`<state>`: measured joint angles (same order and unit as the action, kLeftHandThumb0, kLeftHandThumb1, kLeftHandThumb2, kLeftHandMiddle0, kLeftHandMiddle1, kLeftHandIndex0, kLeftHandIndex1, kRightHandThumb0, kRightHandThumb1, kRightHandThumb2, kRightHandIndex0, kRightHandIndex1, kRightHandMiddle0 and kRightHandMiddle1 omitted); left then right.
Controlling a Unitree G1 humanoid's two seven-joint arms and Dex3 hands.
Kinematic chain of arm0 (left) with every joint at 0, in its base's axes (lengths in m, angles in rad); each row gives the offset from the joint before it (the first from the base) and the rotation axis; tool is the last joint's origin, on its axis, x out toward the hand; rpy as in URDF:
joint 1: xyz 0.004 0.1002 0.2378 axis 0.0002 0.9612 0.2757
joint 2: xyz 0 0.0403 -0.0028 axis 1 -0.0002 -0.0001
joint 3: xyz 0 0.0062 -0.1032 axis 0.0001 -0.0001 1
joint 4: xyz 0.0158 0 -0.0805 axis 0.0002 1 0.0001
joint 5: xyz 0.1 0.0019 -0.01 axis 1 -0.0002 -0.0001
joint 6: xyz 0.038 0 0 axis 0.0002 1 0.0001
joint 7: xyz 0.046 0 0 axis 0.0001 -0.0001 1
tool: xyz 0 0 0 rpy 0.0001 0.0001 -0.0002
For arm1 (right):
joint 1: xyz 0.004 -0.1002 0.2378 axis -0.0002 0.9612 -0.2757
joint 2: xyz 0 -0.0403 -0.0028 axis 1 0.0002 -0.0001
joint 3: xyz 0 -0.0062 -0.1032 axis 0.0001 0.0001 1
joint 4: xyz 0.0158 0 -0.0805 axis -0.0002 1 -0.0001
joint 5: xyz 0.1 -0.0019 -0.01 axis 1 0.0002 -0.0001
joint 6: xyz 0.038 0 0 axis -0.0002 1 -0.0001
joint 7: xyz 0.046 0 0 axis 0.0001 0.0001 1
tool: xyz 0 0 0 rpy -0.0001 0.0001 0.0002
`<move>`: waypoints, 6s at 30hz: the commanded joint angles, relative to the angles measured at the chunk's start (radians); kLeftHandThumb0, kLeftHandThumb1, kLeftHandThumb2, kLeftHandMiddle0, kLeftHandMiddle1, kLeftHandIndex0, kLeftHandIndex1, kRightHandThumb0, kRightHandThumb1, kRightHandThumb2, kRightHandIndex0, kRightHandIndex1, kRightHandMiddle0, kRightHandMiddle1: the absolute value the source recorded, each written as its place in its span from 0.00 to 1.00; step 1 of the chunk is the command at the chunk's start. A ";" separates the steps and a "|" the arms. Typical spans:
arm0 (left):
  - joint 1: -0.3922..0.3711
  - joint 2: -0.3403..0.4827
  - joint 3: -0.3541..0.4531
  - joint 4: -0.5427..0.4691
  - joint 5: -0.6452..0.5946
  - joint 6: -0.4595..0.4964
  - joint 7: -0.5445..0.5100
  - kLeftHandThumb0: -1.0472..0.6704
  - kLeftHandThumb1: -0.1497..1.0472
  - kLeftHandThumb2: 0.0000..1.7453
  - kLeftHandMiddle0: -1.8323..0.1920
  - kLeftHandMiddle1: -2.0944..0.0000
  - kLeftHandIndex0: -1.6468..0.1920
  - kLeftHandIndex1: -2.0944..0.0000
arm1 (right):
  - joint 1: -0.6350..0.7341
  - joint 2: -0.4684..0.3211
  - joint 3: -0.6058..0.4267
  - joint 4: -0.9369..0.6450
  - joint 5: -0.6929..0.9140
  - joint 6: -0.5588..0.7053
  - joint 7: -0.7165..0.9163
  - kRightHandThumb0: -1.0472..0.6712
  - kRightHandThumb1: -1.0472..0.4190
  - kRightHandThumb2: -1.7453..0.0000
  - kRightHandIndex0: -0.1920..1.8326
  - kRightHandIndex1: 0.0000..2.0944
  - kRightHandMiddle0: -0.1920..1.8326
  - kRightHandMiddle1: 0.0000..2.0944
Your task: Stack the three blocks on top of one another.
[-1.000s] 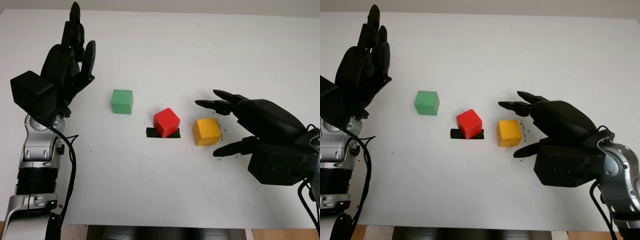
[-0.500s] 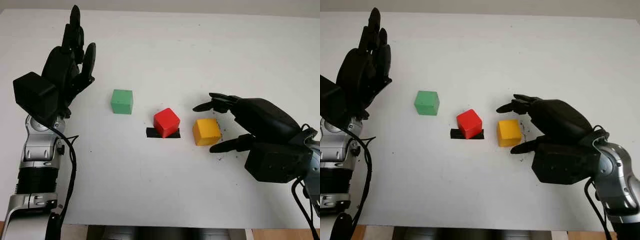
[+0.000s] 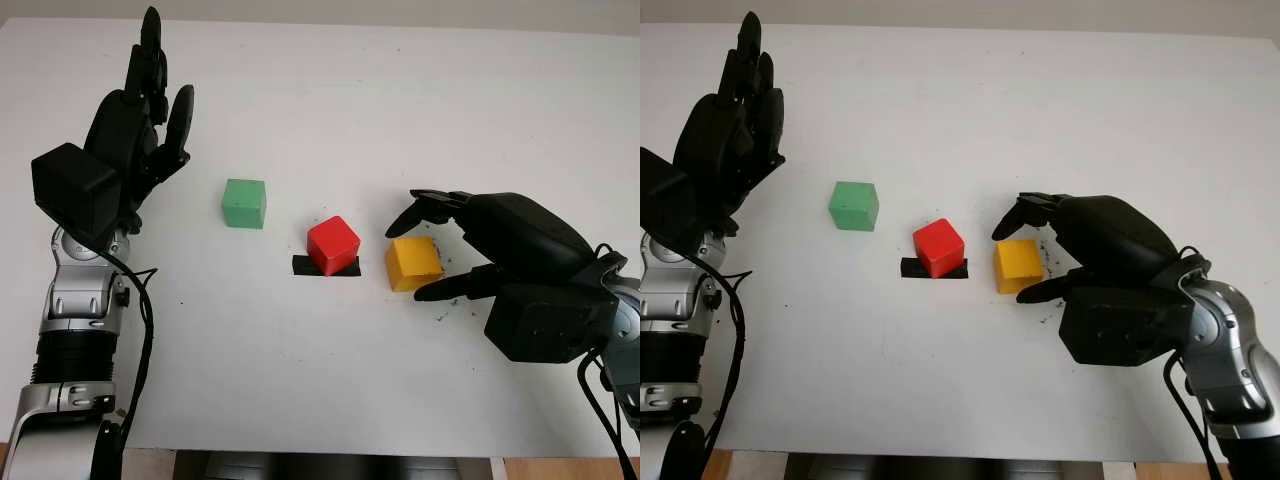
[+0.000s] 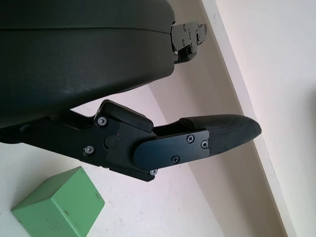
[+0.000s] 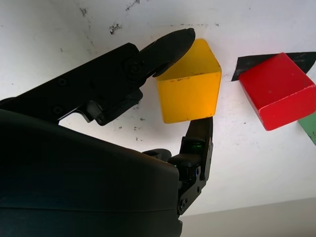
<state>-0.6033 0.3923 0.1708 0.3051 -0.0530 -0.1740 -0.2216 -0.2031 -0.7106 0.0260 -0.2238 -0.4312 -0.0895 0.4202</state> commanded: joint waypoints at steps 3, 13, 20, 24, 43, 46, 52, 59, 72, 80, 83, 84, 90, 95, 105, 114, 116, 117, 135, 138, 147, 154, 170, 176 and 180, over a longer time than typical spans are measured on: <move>-0.018 0.016 0.006 0.006 -0.001 -0.018 -0.004 0.12 1.00 0.35 1.00 1.00 1.00 1.00 | -0.001 -0.002 -0.002 -0.001 -0.002 -0.009 0.001 0.32 0.19 0.97 0.27 0.04 0.30 0.48; -0.019 0.020 0.005 0.010 0.001 -0.019 -0.009 0.13 1.00 0.35 1.00 1.00 1.00 1.00 | -0.009 -0.012 0.006 0.007 -0.044 -0.019 0.002 0.38 0.18 0.97 0.29 0.04 0.35 0.47; -0.020 0.023 0.007 0.016 -0.001 -0.021 -0.012 0.12 1.00 0.34 1.00 1.00 1.00 1.00 | -0.026 -0.009 -0.001 0.025 -0.074 -0.079 -0.043 0.41 0.17 0.97 0.31 0.05 0.40 0.54; -0.019 0.023 0.004 0.015 -0.004 -0.023 -0.016 0.12 1.00 0.34 1.00 0.99 1.00 1.00 | -0.037 0.002 -0.013 0.036 -0.055 -0.100 -0.066 0.41 0.14 0.97 0.32 0.04 0.36 0.62; -0.016 0.022 0.010 0.012 -0.016 -0.013 -0.016 0.14 1.00 0.30 1.00 0.98 1.00 0.99 | -0.350 0.013 -0.027 0.208 0.270 -0.008 0.152 0.38 0.10 0.97 0.31 0.03 0.35 0.66; -0.018 0.025 0.009 0.018 -0.015 -0.021 -0.019 0.14 1.00 0.30 1.00 0.98 1.00 0.99 | -0.434 0.015 -0.011 0.266 0.306 -0.004 0.220 0.39 0.09 0.97 0.29 0.02 0.34 0.66; -0.026 0.022 0.011 0.033 -0.017 -0.029 -0.018 0.14 1.00 0.30 1.00 0.97 0.99 0.98 | -0.631 0.021 0.062 0.391 0.296 -0.025 0.338 0.38 0.09 0.97 0.29 0.02 0.34 0.67; -0.024 0.022 0.007 0.027 -0.010 -0.024 -0.015 0.14 1.00 0.30 0.99 0.97 0.99 0.98 | -0.790 0.061 0.160 0.533 0.241 -0.072 0.408 0.34 0.09 0.97 0.31 0.03 0.35 0.72; -0.015 0.016 0.003 0.017 -0.001 -0.020 -0.001 0.13 1.00 0.30 0.99 0.98 1.00 0.98 | -0.850 0.111 0.221 0.639 0.204 -0.123 0.448 0.32 0.07 0.97 0.32 0.03 0.31 0.75; -0.005 0.014 0.006 0.004 -0.005 -0.008 -0.002 0.13 1.00 0.31 0.99 0.97 1.00 0.98 | -0.809 0.133 0.217 0.639 0.240 -0.105 0.467 0.31 0.07 0.97 0.31 0.03 0.31 0.77; -0.004 0.016 0.003 0.001 0.000 -0.011 -0.001 0.14 1.00 0.31 1.00 0.97 1.00 0.98 | -0.793 0.133 0.216 0.612 0.234 -0.083 0.460 0.31 0.07 0.97 0.31 0.03 0.31 0.77; -0.004 0.016 0.002 -0.001 0.002 -0.008 -0.001 0.14 1.00 0.31 1.00 0.98 1.00 0.98 | -0.786 0.132 0.216 0.602 0.231 -0.081 0.454 0.32 0.08 0.97 0.30 0.03 0.31 0.77; -0.007 0.016 0.002 0.000 0.005 -0.003 0.001 0.13 1.00 0.30 1.00 0.97 1.00 0.98 | -0.757 0.132 0.219 0.566 0.212 -0.110 0.418 0.34 0.07 0.97 0.28 0.02 0.28 0.75; -0.009 0.010 0.004 0.002 -0.002 -0.008 0.002 0.13 1.00 0.30 0.99 0.97 1.00 0.98 | -0.750 0.130 0.231 0.551 0.184 -0.152 0.405 0.36 0.06 0.97 0.27 0.01 0.26 0.75; -0.009 0.012 0.003 0.011 0.005 -0.018 0.007 0.13 1.00 0.31 0.99 0.97 1.00 0.98 | -0.752 0.137 0.239 0.576 0.161 -0.205 0.387 0.34 0.07 0.97 0.27 0.02 0.28 0.77; -0.008 0.012 0.004 0.010 -0.003 -0.014 0.002 0.13 1.00 0.30 0.99 0.97 1.00 0.98 | -0.752 0.156 0.241 0.588 0.162 -0.191 0.379 0.33 0.07 0.97 0.28 0.02 0.28 0.78; -0.007 0.011 0.005 0.009 -0.006 -0.015 0.000 0.13 1.00 0.30 0.99 0.97 1.00 0.98 | -0.752 0.156 0.245 0.592 0.154 -0.200 0.376 0.33 0.07 0.97 0.28 0.02 0.28 0.78; -0.006 0.012 0.004 0.008 -0.004 -0.015 0.001 0.13 1.00 0.30 0.99 0.97 1.00 0.98 | -0.752 0.157 0.247 0.596 0.152 -0.205 0.374 0.33 0.07 0.97 0.28 0.02 0.28 0.78; -0.006 0.010 0.003 0.007 -0.003 -0.011 0.004 0.13 1.00 0.30 0.99 0.97 1.00 0.98 | -0.755 0.152 0.265 0.619 0.083 -0.285 0.349 0.33 0.05 0.97 0.27 0.02 0.29 0.76; -0.006 0.012 0.002 0.008 0.001 -0.011 0.005 0.12 1.00 0.30 1.00 0.98 1.00 0.98 | -0.751 0.154 0.264 0.611 0.086 -0.276 0.354 0.33 0.05 0.97 0.27 0.02 0.29 0.75; -0.006 0.011 0.001 0.009 0.003 -0.013 0.005 0.13 1.00 0.30 1.00 0.97 1.00 0.98 | -0.746 0.159 0.263 0.614 0.094 -0.267 0.362 0.32 0.05 0.97 0.27 0.02 0.29 0.74; -0.005 0.011 -0.002 0.009 0.011 -0.012 0.010 0.12 1.00 0.30 1.00 0.98 1.00 0.98 | -0.743 0.160 0.263 0.615 0.097 -0.264 0.363 0.32 0.04 0.97 0.27 0.02 0.29 0.75; -0.002 0.013 -0.005 0.010 0.023 -0.020 0.010 0.12 1.00 0.32 1.00 0.98 1.00 0.98 | -0.743 0.164 0.265 0.606 0.108 -0.214 0.388 0.29 0.07 0.97 0.23 0.01 0.21 0.60; -0.002 0.010 -0.002 0.009 0.021 -0.018 0.011 0.12 1.00 0.31 1.00 0.97 1.00 0.98 | -0.741 0.165 0.263 0.594 0.114 -0.198 0.390 0.30 0.07 0.97 0.23 0.01 0.21 0.59; -0.002 0.011 -0.003 0.011 0.023 -0.020 0.012 0.12 1.00 0.31 1.00 0.97 1.00 0.98 | -0.740 0.166 0.262 0.593 0.118 -0.198 0.388 0.30 0.07 0.97 0.22 0.01 0.21 0.59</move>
<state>-0.6177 0.4020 0.1698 0.3239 -0.0311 -0.1861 -0.2123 -0.9483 -0.5463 0.2896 0.3850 -0.3222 -0.2871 0.8083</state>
